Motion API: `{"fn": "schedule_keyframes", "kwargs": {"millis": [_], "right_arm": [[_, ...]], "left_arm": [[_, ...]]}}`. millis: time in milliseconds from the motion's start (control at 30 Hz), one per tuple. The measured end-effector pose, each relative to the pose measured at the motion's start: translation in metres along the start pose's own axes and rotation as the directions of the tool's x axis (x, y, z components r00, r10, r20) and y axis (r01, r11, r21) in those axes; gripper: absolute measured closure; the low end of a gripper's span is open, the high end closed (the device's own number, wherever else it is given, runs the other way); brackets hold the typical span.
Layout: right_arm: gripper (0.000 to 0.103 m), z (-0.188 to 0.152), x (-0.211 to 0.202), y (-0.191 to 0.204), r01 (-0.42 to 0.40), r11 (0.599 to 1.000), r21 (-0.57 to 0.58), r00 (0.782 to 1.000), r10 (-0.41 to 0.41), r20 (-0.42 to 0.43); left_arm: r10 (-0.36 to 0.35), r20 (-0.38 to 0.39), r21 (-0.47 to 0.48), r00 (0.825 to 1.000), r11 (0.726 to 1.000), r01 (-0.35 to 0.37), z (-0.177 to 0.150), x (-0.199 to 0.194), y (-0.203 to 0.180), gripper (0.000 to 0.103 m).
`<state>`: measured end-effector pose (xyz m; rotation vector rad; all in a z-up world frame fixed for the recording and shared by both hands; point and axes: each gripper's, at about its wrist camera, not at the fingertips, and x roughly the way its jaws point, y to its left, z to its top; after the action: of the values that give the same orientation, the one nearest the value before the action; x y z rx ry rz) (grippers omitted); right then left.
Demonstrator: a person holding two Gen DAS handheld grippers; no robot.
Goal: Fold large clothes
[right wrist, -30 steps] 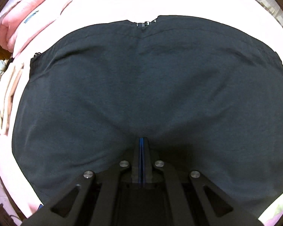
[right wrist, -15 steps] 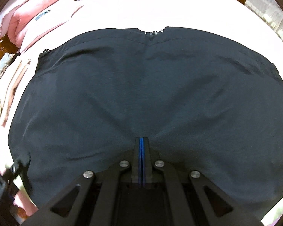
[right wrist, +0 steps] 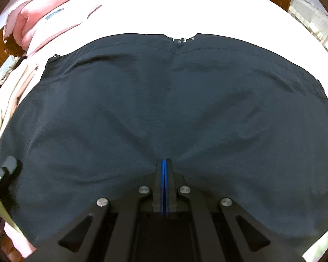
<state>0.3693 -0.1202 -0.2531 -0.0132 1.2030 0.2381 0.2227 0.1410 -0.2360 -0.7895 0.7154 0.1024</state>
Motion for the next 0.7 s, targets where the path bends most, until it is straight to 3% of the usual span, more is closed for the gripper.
{"fn": "schedule_keyframes", "kwargs": {"millis": [200,333,533,633,700], "right_arm": [[0.103,0.0,-0.001,-0.012,-0.054,0.997,0.053,0.999,0.054,0.008],[0.103,0.001,0.0,-0.026,-0.131,0.987,0.097,0.991,0.131,0.003],[0.103,0.002,0.003,-0.059,-0.299,0.939,0.17,0.952,0.305,-0.005],[0.103,0.001,0.007,-0.076,-0.389,0.903,0.182,0.918,0.397,-0.006],[0.103,-0.002,0.011,-0.091,-0.467,0.861,0.202,0.88,0.476,0.006]], "left_arm": [[-0.103,0.033,0.154,0.994,0.983,0.097,0.002,-0.028,-0.057,0.097],[-0.075,0.028,0.325,0.997,0.944,0.062,-0.007,-0.037,-0.109,0.097],[-0.132,-0.035,0.521,0.991,0.843,0.13,-0.041,-0.04,-0.189,0.097],[-0.143,-0.088,0.599,0.986,0.783,0.167,-0.068,-0.033,-0.226,0.097],[-0.124,-0.103,0.665,0.987,0.729,0.161,-0.088,-0.026,-0.248,0.097]]}}
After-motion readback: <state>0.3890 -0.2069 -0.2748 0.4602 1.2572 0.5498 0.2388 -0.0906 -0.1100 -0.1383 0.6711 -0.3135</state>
